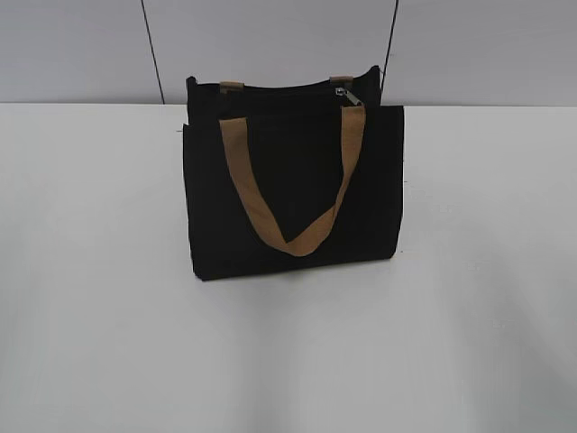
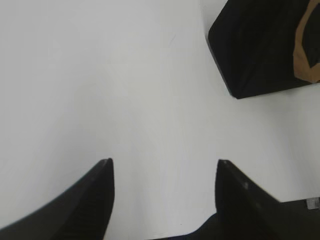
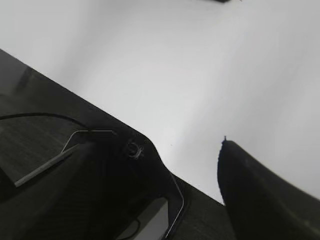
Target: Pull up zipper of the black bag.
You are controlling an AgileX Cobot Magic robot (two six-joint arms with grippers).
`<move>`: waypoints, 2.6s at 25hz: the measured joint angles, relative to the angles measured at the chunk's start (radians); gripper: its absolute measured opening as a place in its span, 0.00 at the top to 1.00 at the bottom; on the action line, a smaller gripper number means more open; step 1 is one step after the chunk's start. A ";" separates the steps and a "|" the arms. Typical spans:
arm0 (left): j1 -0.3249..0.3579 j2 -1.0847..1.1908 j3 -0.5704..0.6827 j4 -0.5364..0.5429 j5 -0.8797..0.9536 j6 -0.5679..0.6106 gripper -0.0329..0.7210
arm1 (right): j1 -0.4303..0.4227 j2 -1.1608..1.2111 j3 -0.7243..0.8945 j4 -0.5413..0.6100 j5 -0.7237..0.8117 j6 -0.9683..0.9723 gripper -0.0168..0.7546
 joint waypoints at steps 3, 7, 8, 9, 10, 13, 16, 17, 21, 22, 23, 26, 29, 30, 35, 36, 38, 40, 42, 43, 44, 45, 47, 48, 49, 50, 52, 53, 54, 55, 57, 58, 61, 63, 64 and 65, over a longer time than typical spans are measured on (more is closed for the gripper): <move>0.000 -0.089 0.025 -0.031 0.038 0.050 0.32 | 0.000 -0.162 0.057 -0.062 0.004 0.068 0.26; -0.001 -0.196 0.098 -0.069 0.047 0.098 0.32 | 0.000 -0.358 0.124 -0.149 0.031 0.155 0.26; -0.001 -0.227 0.116 -0.072 0.042 0.102 0.32 | 0.000 -0.412 0.139 -0.173 0.034 0.176 0.26; -0.001 -0.258 0.133 -0.075 0.035 0.107 0.32 | 0.000 -0.465 0.152 -0.193 0.037 0.193 0.26; -0.001 -0.288 0.146 -0.077 0.025 0.110 0.32 | 0.000 -0.508 0.167 -0.218 0.040 0.215 0.26; -0.001 -0.358 0.180 -0.087 -0.012 0.130 0.32 | 0.000 -0.640 0.204 -0.291 0.040 0.277 0.26; -0.001 -0.395 0.186 -0.090 -0.032 0.155 0.32 | 0.000 -0.749 0.231 -0.347 0.039 0.327 0.26; -0.001 -0.401 0.189 -0.090 -0.033 0.168 0.32 | 0.000 -0.770 0.234 -0.359 0.037 0.338 0.26; -0.001 -0.403 0.189 -0.086 -0.036 0.190 0.32 | 0.000 -0.805 0.235 -0.394 0.032 0.347 0.31; -0.001 -0.403 0.189 -0.084 -0.036 0.192 0.32 | 0.000 -0.805 0.236 -0.398 0.031 0.347 0.33; -0.001 -0.403 0.189 -0.084 -0.036 0.193 0.32 | 0.000 -0.805 0.237 -0.402 0.031 0.345 0.34; -0.001 -0.403 0.189 -0.085 -0.037 0.195 0.32 | 0.000 -0.805 0.237 -0.409 0.031 0.343 0.37; -0.001 -0.403 0.189 -0.087 -0.038 0.196 0.32 | 0.000 -0.805 0.237 -0.409 0.031 0.342 0.37; -0.001 -0.403 0.189 -0.087 -0.038 0.196 0.33 | 0.000 -0.805 0.237 -0.409 0.031 0.342 0.37; -0.001 -0.403 0.189 -0.087 -0.038 0.196 0.34 | 0.000 -0.805 0.237 -0.409 0.030 0.342 0.37; -0.001 -0.403 0.189 -0.087 -0.038 0.196 0.34 | 0.000 -0.805 0.237 -0.409 0.030 0.342 0.37; 0.011 -0.403 0.189 -0.087 -0.038 0.196 0.34 | 0.000 -0.805 0.237 -0.409 0.030 0.342 0.37; 0.050 -0.406 0.189 -0.087 -0.038 0.197 0.35 | 0.000 -0.805 0.237 -0.409 0.029 0.340 0.37; 0.101 -0.426 0.189 -0.087 -0.040 0.198 0.37 | 0.000 -0.805 0.237 -0.409 0.029 0.340 0.37; 0.131 -0.432 0.189 -0.087 -0.040 0.198 0.38 | 0.000 -0.805 0.237 -0.411 0.029 0.340 0.37; 0.157 -0.433 0.189 -0.087 -0.040 0.198 0.38 | 0.000 -0.805 0.237 -0.411 0.029 0.340 0.37; 0.189 -0.434 0.189 -0.087 -0.040 0.198 0.39 | 0.000 -0.807 0.237 -0.410 0.028 0.340 0.37; 0.251 -0.434 0.189 -0.088 -0.040 0.198 0.40 | 0.000 -0.822 0.237 -0.411 0.028 0.340 0.37; 0.277 -0.434 0.189 -0.088 -0.040 0.198 0.41 | 0.000 -0.825 0.237 -0.411 0.028 0.340 0.37; 0.307 -0.434 0.189 -0.088 -0.040 0.198 0.42 | 0.000 -0.826 0.237 -0.411 0.028 0.340 0.37; 0.336 -0.434 0.189 -0.088 -0.040 0.198 0.42 | -0.001 -0.826 0.237 -0.411 0.028 0.340 0.37; 0.387 -0.434 0.189 -0.088 -0.040 0.199 0.44 | -0.016 -0.826 0.237 -0.410 0.028 0.340 0.37; 0.408 -0.434 0.189 -0.088 -0.040 0.199 0.44 | -0.029 -0.826 0.237 -0.408 0.028 0.340 0.37; 0.426 -0.434 0.189 -0.088 -0.040 0.199 0.45 | -0.048 -0.826 0.237 -0.408 0.028 0.340 0.37; 0.438 -0.434 0.189 -0.088 -0.040 0.199 0.45 | -0.068 -0.826 0.237 -0.408 0.028 0.340 0.37; 0.454 -0.434 0.189 -0.088 -0.040 0.199 0.45 | -0.099 -0.826 0.237 -0.408 0.027 0.340 0.37; 0.456 -0.434 0.189 -0.088 -0.040 0.199 0.45 | -0.110 -0.826 0.237 -0.408 0.027 0.340 0.37; 0.456 -0.434 0.189 -0.088 -0.040 0.199 0.45 | -0.115 -0.826 0.237 -0.408 0.027 0.340 0.37; 0.456 -0.434 0.189 -0.088 -0.040 0.199 0.45 | -0.115 -0.826 0.237 -0.408 0.027 0.340 0.37; 0.456 -0.434 0.189 -0.088 -0.040 0.199 0.45 | -0.115 -0.826 0.237 -0.408 0.027 0.340 0.37; 0.456 -0.434 0.189 -0.088 -0.040 0.199 0.45 | -0.115 -0.826 0.237 -0.407 0.027 0.340 0.37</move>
